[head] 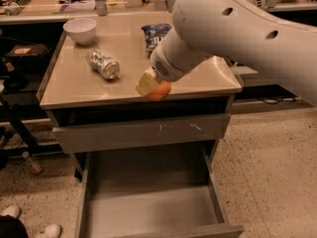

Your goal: Pick orange from middle drawer and place on counter

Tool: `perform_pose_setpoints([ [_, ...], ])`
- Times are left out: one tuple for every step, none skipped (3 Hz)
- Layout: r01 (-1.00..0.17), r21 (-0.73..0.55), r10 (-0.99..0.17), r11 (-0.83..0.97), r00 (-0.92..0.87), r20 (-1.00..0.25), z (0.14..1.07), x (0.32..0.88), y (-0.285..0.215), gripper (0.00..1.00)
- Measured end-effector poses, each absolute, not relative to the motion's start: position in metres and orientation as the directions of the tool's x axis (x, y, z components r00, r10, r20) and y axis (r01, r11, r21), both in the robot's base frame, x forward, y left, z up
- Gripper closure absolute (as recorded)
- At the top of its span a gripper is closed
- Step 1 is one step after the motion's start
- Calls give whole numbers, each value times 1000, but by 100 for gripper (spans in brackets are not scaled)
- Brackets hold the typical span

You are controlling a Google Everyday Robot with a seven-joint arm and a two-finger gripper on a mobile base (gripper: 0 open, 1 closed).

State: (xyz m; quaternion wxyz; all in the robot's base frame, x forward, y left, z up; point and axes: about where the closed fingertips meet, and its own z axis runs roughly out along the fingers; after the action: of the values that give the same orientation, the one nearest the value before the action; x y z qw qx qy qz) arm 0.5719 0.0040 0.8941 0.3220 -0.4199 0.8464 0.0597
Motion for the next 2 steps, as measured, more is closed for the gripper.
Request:
perform_pose_setpoints([
  [-749,-170,-672,640,-440,-595,894,572,4,100],
  [-742,-180,-663,646,-429,-614,903,584,2,100],
])
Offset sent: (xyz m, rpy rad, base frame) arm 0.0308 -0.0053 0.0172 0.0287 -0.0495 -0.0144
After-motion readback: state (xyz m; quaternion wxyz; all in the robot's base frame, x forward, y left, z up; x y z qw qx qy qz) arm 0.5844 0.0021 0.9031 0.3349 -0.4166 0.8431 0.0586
